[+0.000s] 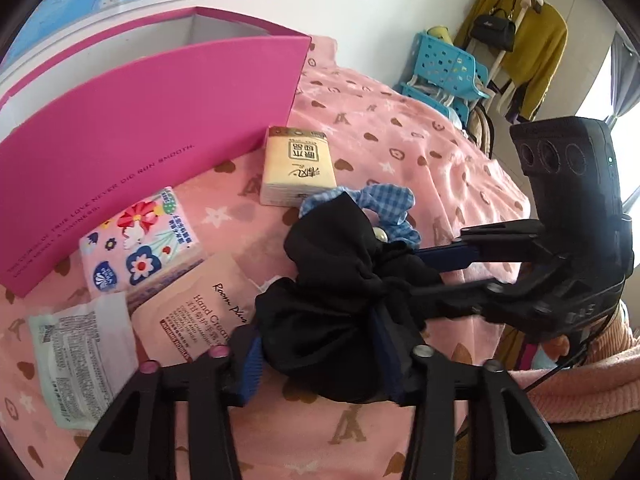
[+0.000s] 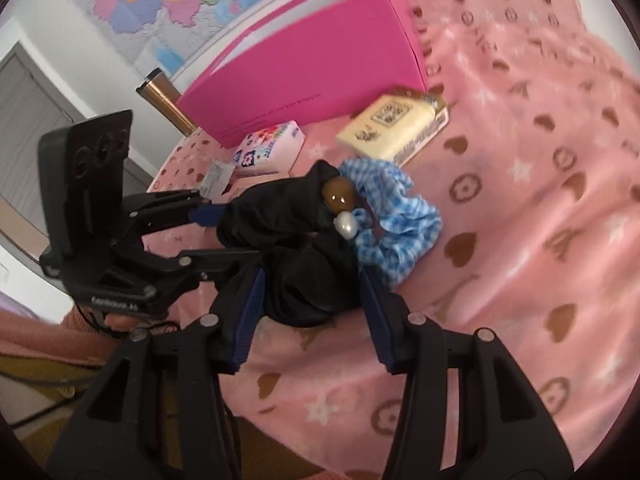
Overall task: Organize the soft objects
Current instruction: 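Grasp the black cloth on the bed with the left gripper, then carry the black cloth into the magenta box and open the left gripper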
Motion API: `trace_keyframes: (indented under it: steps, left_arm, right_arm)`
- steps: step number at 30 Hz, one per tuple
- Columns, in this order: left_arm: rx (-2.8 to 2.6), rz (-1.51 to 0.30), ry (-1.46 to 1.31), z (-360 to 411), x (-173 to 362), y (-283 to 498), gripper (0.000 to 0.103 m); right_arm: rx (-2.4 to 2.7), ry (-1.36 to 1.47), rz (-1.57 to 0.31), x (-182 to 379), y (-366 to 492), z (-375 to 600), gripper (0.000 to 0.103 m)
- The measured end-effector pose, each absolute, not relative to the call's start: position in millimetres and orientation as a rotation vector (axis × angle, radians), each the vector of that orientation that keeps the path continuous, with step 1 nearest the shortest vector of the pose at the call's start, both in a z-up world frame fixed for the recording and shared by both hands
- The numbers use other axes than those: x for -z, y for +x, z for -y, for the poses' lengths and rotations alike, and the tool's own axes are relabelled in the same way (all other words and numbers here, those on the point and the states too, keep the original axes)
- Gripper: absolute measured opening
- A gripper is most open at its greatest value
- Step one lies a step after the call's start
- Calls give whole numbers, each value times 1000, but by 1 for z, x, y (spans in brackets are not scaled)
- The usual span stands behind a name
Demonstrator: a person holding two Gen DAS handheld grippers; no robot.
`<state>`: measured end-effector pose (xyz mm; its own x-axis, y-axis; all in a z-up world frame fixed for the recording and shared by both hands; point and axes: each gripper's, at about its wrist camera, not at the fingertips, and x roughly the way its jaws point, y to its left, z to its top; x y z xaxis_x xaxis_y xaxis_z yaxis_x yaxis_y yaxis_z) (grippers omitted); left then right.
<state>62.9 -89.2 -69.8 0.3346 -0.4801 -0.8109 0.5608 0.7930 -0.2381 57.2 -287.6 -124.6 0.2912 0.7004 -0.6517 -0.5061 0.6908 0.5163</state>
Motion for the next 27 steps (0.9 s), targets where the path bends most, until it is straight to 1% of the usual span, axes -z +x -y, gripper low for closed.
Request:
trace_keyframes:
  steps: [1, 2, 3, 5, 11, 17, 23, 27]
  left_arm:
    - [680, -1029, 89, 90, 70, 63, 35]
    - [683, -1035, 81, 90, 71, 64, 30]
    - [687, -1036, 70, 89, 70, 64, 28]
    - [694, -1028, 55, 87, 67, 63, 24]
    - [741, -942, -5, 81, 39, 57, 23]
    - [742, -829, -28, 75, 1, 60, 23]
    - [699, -743, -25, 70, -33, 84, 23]
    - [630, -713, -2, 69, -52, 118, 23]
  right_arm:
    - [-814, 229, -982, 125, 58, 287, 34]
    - [-822, 228, -979, 125, 58, 287, 25]
    - [-829, 222, -971, 123, 57, 286, 24]
    - [-835, 195, -945, 115, 53, 286, 18]
    - [-861, 141, -829, 78, 42, 290, 17]
    - [-876, 93, -718, 42, 44, 289, 17]
    - [-875, 18, -607, 1, 69, 281, 17]
    - [-857, -4, -563, -19, 106, 273, 17]
